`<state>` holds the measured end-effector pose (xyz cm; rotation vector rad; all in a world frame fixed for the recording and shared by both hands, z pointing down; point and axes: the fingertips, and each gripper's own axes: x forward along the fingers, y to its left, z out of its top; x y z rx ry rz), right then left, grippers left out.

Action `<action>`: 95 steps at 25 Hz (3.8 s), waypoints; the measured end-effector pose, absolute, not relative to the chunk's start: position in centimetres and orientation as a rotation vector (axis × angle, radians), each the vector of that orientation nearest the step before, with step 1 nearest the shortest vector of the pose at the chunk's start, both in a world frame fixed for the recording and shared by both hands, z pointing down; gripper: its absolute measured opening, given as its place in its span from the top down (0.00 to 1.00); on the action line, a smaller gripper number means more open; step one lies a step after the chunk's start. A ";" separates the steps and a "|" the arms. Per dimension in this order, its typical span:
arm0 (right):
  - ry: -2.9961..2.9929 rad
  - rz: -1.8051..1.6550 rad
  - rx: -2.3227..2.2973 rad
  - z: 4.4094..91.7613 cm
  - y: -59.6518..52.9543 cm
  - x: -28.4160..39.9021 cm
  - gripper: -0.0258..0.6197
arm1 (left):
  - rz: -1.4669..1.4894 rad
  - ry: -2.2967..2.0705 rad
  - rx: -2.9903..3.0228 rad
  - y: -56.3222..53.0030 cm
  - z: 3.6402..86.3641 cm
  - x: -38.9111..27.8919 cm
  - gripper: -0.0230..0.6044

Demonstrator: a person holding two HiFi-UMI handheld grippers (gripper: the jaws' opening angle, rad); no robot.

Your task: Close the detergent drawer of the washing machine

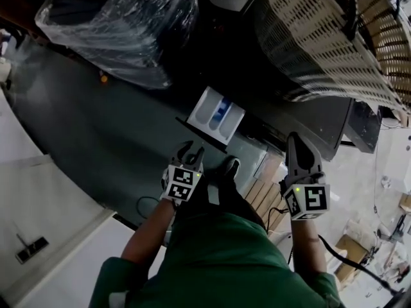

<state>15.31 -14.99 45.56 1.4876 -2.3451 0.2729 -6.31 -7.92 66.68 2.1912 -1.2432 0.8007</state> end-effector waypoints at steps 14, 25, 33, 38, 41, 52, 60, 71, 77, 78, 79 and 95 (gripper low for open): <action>-2.258 0.269 1.627 43.9 -13.2 18.8 0.93 | 0.801 -1.187 2.169 -9.7 67.7 -4.4 0.74; -2.200 0.268 1.672 43.4 -11.9 19.6 0.93 | 0.784 -1.164 2.191 -12.7 67.3 -2.7 0.74; -2.174 0.264 1.697 42.6 -12.5 19.7 0.93 | 0.761 -1.143 2.207 -15.5 66.8 -1.9 0.73; -2.168 0.267 1.693 42.6 -13.3 19.8 0.93 | 0.749 -1.140 2.216 -17.6 66.7 -1.1 0.73; -2.162 0.271 1.694 42.8 -13.9 20.1 0.93 | 0.747 -1.139 2.224 -18.9 66.7 -0.6 0.73; -2.146 0.296 1.689 43.6 -16.2 20.8 0.93 | 0.751 -1.131 2.238 -22.4 66.7 0.9 0.73; -2.168 0.321 1.647 44.5 -18.6 20.2 0.93 | 0.742 -1.141 2.222 -23.2 66.6 1.3 0.74; -2.164 0.388 1.543 45.5 -21.6 19.1 0.93 | 0.728 -1.208 2.238 -23.6 66.6 1.4 0.73; -2.180 0.370 1.523 45.8 -23.1 19.3 0.93 | 0.716 -1.202 2.256 -24.0 66.7 1.4 0.73; -2.174 0.378 1.512 45.9 -23.2 19.3 0.93 | 0.714 -1.203 2.252 -24.1 66.8 1.5 0.73; -2.162 0.391 1.495 46.1 -23.2 19.3 0.93 | 0.714 -1.203 2.247 -24.3 66.9 1.5 0.73; -2.266 0.353 1.443 44.7 -23.7 16.8 0.93 | 0.710 -1.119 2.236 -24.2 64.2 -0.2 0.73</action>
